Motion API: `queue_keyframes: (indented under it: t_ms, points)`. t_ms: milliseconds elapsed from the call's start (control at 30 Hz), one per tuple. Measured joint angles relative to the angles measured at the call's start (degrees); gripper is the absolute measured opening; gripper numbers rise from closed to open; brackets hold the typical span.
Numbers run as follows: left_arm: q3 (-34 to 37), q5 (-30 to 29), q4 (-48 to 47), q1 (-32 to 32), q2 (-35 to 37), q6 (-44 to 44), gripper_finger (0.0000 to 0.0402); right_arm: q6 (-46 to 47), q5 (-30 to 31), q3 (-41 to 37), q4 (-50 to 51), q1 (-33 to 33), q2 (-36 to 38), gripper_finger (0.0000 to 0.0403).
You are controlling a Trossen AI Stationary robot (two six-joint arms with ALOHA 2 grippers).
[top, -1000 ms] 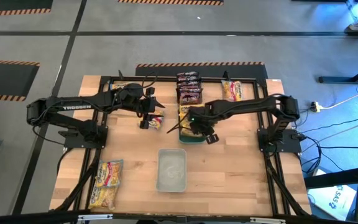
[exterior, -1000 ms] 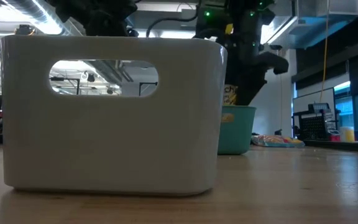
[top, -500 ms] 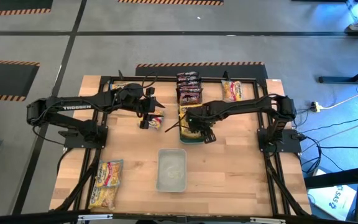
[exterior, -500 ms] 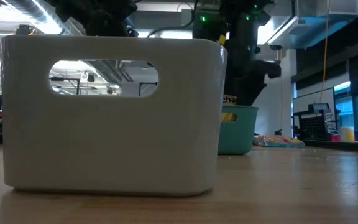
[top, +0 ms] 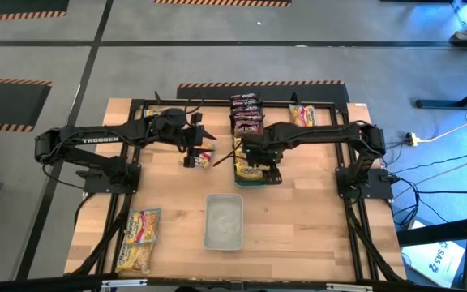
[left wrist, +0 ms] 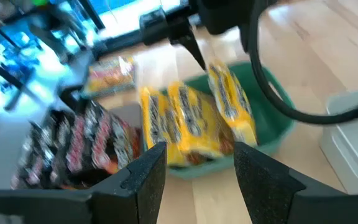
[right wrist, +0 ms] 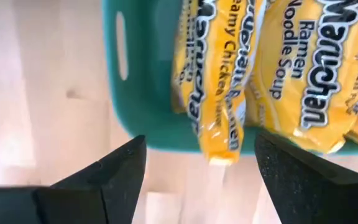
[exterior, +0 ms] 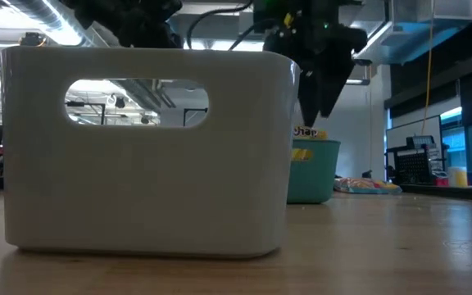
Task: Sort Maruchan noodles
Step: Put the yellow noodle pack into the green bin
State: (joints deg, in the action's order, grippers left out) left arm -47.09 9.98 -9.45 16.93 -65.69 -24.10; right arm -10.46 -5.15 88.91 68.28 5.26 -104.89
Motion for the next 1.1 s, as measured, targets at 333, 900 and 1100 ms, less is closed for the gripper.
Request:
queue_keyframes:
  t_ms: [333, 900, 1100]
  points:
    - [0.0, -0.8, -2.1, -5.4, -0.5, 11.0, 0.0181, 5.5, 4.5, -6.5, -3.3, -4.5, 8.5, 0.0282]
    - [-0.8, -18.1, -13.3, -32.5, -4.0, 45.3, 0.018, 11.0, 17.3, -27.1, -32.3, -17.9, 21.4, 0.0282]
    - [-6.8, -15.1, -29.5, -43.5, -4.1, 66.9, 0.0177, 17.7, 19.4, -27.0, -35.9, -23.7, 22.1, 0.0282]
